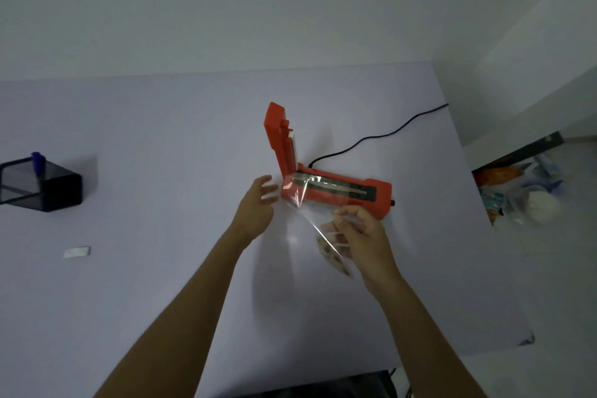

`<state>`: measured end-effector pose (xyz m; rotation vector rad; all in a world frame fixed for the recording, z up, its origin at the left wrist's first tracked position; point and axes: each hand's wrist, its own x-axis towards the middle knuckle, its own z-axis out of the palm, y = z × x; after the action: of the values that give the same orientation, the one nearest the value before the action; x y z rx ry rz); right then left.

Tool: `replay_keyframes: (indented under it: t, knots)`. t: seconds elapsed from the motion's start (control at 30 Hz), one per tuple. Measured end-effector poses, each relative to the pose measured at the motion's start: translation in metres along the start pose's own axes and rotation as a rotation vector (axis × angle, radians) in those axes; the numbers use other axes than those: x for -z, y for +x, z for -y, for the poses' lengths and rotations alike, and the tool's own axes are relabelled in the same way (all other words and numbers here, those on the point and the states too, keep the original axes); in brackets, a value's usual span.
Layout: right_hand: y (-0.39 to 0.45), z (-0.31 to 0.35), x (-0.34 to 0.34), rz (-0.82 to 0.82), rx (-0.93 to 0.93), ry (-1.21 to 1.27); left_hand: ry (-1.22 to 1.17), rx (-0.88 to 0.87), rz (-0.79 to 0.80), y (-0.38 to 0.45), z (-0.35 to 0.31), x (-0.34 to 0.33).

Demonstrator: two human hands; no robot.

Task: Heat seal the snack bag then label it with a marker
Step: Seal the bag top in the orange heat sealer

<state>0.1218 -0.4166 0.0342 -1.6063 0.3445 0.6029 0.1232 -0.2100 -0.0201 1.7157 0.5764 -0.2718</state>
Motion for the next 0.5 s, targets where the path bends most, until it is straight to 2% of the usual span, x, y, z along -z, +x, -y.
replay_keyframes:
  t: [0.13,0.23,0.33,0.5]
  knots:
    - [0.010,-0.019,-0.014,0.221,-0.174,0.100,-0.055,0.075,0.186,-0.041,0.027,0.010]
    - [0.019,-0.030,-0.041,0.287,-0.281,0.146,-0.081,0.169,0.214,-0.061,0.044,0.034]
    - [0.027,-0.043,-0.077,0.284,-0.309,0.089,-0.124,0.193,0.209,-0.078,0.066,0.071]
    - [0.036,-0.065,-0.140,0.189,-0.284,-0.066,-0.089,0.294,0.087,-0.089,0.104,0.125]
